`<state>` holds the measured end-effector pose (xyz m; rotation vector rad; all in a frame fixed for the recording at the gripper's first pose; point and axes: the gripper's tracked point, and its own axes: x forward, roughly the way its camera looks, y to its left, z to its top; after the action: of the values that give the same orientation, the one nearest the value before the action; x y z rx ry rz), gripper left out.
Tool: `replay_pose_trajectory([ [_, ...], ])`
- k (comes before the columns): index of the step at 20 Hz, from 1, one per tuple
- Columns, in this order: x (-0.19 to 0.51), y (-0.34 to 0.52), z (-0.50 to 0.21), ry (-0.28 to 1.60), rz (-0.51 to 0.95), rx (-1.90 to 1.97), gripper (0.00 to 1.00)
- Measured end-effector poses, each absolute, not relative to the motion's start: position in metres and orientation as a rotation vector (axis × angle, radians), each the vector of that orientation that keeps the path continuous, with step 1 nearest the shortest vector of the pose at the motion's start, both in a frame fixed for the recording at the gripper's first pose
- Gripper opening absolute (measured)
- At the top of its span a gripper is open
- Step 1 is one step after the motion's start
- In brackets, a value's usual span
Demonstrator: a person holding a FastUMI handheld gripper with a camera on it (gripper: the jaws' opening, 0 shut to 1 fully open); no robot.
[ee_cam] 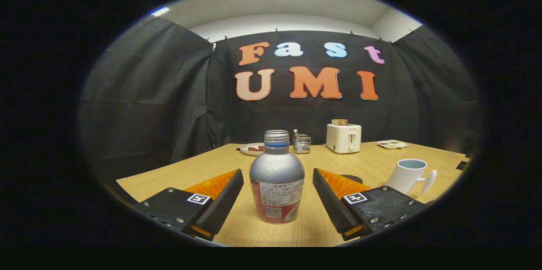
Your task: Take the bottle from table, then pour the juice into the cup, finally place the bottle on the coaster
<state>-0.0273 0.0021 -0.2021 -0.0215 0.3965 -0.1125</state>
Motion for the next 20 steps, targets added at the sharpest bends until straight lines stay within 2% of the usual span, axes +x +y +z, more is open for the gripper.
replay_pose_trajectory([
  [6,-0.030,0.004,-0.221,0.451,-0.104,-0.036,0.96],
  [8,-0.031,0.004,-0.228,0.469,-0.100,-0.044,0.94],
  [11,-0.032,0.004,-0.230,0.472,-0.094,-0.052,0.82],
  [13,-0.031,0.004,-0.232,0.479,-0.091,-0.038,0.78],
  [20,-0.015,-0.002,-0.207,0.436,-0.100,0.087,0.76],
])
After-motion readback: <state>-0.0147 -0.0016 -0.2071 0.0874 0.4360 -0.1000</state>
